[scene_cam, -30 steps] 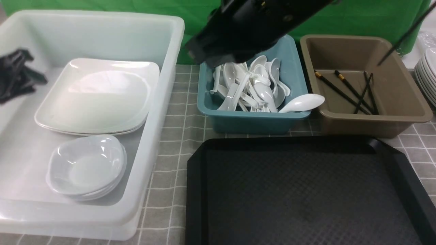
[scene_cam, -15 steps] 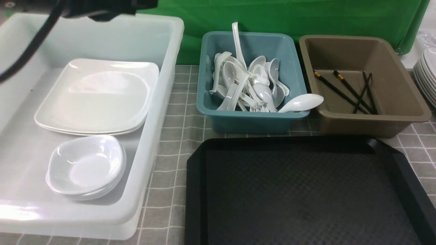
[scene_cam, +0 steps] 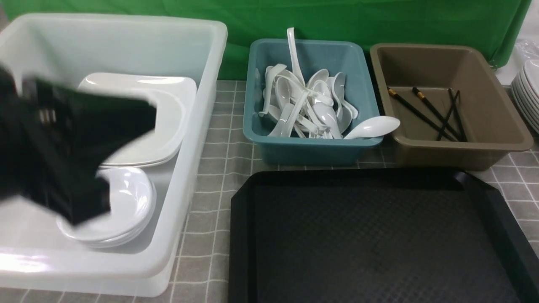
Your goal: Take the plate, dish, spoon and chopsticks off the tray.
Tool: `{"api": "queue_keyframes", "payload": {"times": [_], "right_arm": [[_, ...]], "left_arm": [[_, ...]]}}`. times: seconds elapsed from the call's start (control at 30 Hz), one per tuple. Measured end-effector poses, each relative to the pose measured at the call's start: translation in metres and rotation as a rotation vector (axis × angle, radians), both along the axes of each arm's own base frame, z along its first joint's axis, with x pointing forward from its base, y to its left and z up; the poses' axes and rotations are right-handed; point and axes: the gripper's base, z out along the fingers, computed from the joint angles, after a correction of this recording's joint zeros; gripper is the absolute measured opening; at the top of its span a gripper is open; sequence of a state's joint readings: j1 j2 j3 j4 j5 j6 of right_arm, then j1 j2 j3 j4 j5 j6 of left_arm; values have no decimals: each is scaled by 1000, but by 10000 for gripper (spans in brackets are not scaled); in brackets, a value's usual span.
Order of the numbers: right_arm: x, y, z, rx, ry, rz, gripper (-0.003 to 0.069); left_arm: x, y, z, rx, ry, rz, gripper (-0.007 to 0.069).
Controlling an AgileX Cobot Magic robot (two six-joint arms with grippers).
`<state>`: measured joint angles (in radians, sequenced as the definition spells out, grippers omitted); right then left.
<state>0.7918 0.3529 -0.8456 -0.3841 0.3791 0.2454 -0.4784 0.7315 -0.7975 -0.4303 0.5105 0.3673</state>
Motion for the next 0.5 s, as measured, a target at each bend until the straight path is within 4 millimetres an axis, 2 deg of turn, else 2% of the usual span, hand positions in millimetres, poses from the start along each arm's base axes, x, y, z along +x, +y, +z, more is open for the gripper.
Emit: {"api": "queue_keyframes", "payload": {"times": [0.13, 0.23, 0.33, 0.5], "right_arm": [[-22, -21, -36, 78, -40, 14, 27], [-30, -29, -50, 110, -58, 17, 27], [-37, -36, -53, 141, -86, 18, 29], [-39, -37, -53, 152, -100, 21, 52]], "left_arm": [[-9, 7, -40, -8, 40, 28, 0], [-10, 9, -54, -19, 43, 50, 0], [-9, 10, -60, -41, 35, 72, 0], [-6, 11, -55, -83, -18, 105, 0]]}}
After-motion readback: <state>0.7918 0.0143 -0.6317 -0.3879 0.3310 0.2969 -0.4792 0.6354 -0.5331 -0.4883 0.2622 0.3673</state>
